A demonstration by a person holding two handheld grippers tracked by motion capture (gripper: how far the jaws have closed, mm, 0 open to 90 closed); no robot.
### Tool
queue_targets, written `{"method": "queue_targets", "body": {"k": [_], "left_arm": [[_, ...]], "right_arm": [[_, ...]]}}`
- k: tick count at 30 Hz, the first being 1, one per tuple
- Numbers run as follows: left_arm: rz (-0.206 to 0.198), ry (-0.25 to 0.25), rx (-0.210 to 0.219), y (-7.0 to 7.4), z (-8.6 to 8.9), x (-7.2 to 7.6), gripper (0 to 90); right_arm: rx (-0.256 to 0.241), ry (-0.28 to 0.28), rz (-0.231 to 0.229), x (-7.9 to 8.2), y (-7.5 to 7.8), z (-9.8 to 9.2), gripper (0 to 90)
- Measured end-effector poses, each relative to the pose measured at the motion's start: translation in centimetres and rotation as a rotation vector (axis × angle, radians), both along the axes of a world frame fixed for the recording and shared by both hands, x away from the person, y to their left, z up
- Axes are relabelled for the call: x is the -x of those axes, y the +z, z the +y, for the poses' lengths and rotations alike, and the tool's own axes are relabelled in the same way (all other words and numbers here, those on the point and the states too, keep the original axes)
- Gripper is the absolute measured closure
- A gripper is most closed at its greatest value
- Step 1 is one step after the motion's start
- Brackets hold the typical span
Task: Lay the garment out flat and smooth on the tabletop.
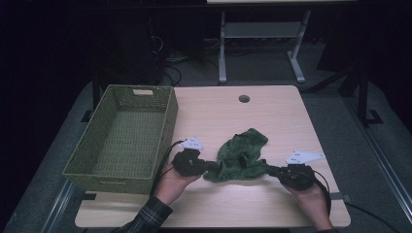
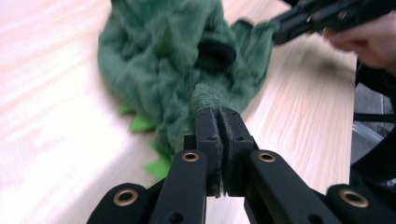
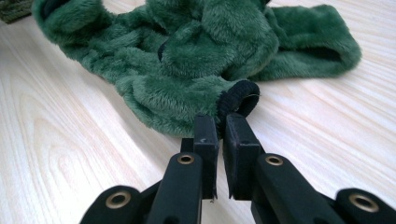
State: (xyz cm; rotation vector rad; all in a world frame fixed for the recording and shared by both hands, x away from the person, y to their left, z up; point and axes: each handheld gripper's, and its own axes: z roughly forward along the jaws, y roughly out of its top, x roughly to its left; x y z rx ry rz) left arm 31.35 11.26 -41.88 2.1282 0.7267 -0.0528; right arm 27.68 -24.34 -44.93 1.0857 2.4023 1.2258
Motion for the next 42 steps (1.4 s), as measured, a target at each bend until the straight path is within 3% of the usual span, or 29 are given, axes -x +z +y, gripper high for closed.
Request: {"method": "queue_targets", "body": {"k": [6, 10, 12, 15, 18, 22, 25, 28, 30, 37, 40, 42], "left_arm": [[0.008, 0.030, -0.077, -0.8, 0.5, 0.4, 87.3], [0.053, 0.045, -0.118, -2.0, 0.6, -0.2, 87.0], [0.056, 0.048, -0.148, -2.3, 0.5, -0.3, 84.2], [0.039, 0.060, -0.133, -1.7, 0.6, -0.1, 72.7], [0.007, 0.080, -0.083, -0.1, 0.8, 0.2, 67.1], [-0.031, 0.060, -0.031, 1.9, 0.5, 0.7, 69.3], [-0.035, 0.016, -0.011, 2.3, -0.7, 1.0, 80.2], [-0.002, -0.037, -0.028, 1.4, -2.0, 1.4, 87.7], [0.023, -0.058, -0.041, 0.5, -2.5, 1.4, 89.4], [0.069, -0.038, -0.153, -2.7, -2.5, 0.4, 89.5], [0.047, -0.028, -0.236, -3.5, -2.1, -0.4, 89.5], [0.064, -0.015, -0.213, -3.8, -2.1, -0.4, 89.6]], "right_arm": [[0.014, -0.036, 0.004, 1.0, 0.1, -1.6, 84.2], [0.021, -0.044, 0.026, 1.3, -0.4, -2.5, 84.1], [0.027, -0.042, 0.040, 1.3, -0.6, -2.4, 83.9], [0.046, -0.038, 0.032, 1.5, -0.6, -2.2, 74.7], [0.019, -0.061, -0.001, 1.5, 0.1, -2.4, 66.0], [-0.013, -0.062, -0.049, 1.6, 1.3, -2.6, 66.8], [-0.004, -0.033, -0.043, 1.3, 1.4, -2.1, 78.7], [0.026, -0.009, -0.013, 0.7, 0.9, -1.3, 88.5], [0.040, 0.002, 0.009, 0.2, 0.3, -1.0, 89.8], [0.097, 0.028, 0.088, -1.0, -1.3, -0.6, 89.9], [0.094, 0.038, 0.113, -0.9, -1.6, -0.7, 89.9], [0.092, 0.041, 0.127, -0.8, -1.7, -0.8, 89.9]]}}
